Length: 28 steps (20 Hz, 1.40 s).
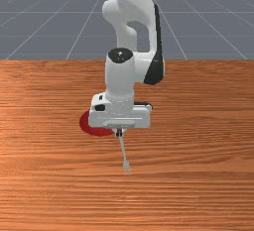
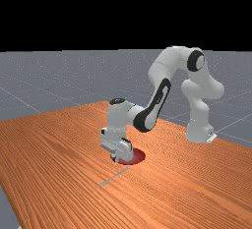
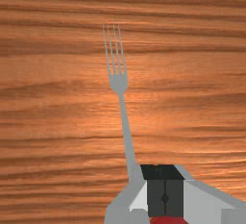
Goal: Put the fork on the plate
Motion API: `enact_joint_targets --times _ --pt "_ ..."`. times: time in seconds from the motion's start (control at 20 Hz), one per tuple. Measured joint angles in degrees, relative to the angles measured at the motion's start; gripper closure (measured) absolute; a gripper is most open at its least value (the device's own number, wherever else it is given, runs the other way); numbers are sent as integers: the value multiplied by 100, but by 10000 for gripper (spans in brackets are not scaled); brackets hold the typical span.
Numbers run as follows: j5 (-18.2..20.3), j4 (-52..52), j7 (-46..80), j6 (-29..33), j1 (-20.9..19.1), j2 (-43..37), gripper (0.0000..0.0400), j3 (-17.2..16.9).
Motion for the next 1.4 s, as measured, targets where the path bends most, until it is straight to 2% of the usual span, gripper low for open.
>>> enact_joint_targets --times 0.1,0.2,0.25,0.3,0.35,0.4,0.45,0.5,0.6,0.65,0.7,0.75,0.8,0.9,1.05,1.1,1.2,1.25,1.3,1.4 --pt "183 -69 -172 -1003 -171 -741 398 65" --pt "606 22 -61 -1943 -409 -1129 399 128" --pt "695 -32 70 -2171 -447 -1240 400 127" --pt "585 -259 130 -1829 -367 -1327 400 82" --pt "398 -457 278 -1147 -213 -1319 400 -7" --pt "-40 -594 667 -583 71 -1246 400 -244" --pt "-309 -650 839 -250 232 -1129 400 -400" --pt "-219 -632 607 -326 123 -1052 400 -322" --pt "132 -525 -183 -1140 -241 -1043 400 -19" --pt "251 -473 -240 -1235 -306 -1029 243 35" --pt "363 -470 -318 -957 -331 -999 148 103" --pt "426 -480 -252 -674 -280 -955 90 148" --pt "475 -454 -200 -508 -226 -891 54 193" --pt "647 -91 -167 -215 -222 -537 20 328" --pt "720 103 -68 4 -151 -272 4 403" --pt "616 126 37 91 -57 -163 3 327" --pt "235 -359 337 902 402 -62 1 -29" --pt "297 -570 490 1147 482 -131 0 -81" --pt "348 -626 496 1022 425 -225 0 -91" --pt "411 -231 71 -457 38 -305 0 44"
